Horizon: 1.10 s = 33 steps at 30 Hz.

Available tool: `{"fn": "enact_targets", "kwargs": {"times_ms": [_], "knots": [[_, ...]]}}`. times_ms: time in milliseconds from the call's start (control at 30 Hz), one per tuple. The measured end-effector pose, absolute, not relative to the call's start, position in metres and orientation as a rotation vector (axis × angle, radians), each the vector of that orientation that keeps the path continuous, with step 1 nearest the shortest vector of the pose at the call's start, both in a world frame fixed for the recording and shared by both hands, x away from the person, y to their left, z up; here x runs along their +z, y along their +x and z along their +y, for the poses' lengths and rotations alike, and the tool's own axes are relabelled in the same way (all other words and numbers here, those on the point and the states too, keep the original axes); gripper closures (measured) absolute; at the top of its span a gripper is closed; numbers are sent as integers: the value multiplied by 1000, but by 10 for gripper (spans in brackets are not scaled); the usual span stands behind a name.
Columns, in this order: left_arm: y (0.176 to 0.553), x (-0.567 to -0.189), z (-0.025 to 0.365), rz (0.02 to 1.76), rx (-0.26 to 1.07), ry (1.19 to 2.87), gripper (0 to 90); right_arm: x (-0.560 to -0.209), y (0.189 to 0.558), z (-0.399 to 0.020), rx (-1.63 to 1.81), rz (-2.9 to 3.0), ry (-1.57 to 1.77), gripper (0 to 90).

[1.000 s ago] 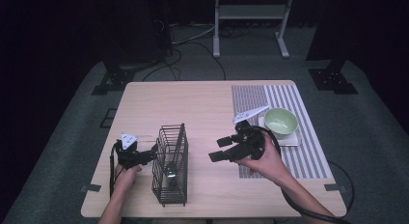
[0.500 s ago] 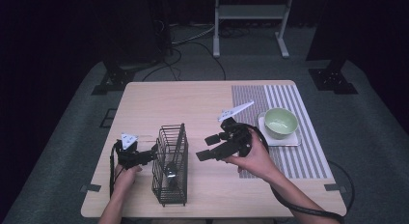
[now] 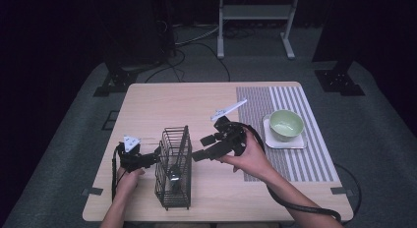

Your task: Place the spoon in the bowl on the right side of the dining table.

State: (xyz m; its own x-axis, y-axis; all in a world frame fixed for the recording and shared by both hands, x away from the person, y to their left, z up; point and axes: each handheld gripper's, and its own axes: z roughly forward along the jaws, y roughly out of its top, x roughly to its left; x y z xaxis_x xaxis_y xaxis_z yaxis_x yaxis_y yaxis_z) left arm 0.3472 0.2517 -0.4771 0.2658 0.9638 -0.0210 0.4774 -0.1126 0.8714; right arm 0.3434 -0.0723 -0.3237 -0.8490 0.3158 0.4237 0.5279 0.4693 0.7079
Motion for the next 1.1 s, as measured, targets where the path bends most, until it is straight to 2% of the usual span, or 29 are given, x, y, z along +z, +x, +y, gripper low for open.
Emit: {"fn": "enact_targets", "kwargs": {"times_ms": [333, 533, 833, 1100], "knots": [[347, -477, 252, 1327, 753, 1723, 4, -324, 348, -60, -1294, -2488, -722, 288], [347, -477, 252, 1327, 752, 1723, 4, -323, 349, -54, -1276, -2492, -707, 402], [347, -477, 252, 1330, 749, 1717, 4, -324, 352, -48, -1252, -2521, -742, 495], [347, -477, 252, 1329, 751, 1717, 4, -324, 351, -45, -1238, -2530, -771, 664]]}}
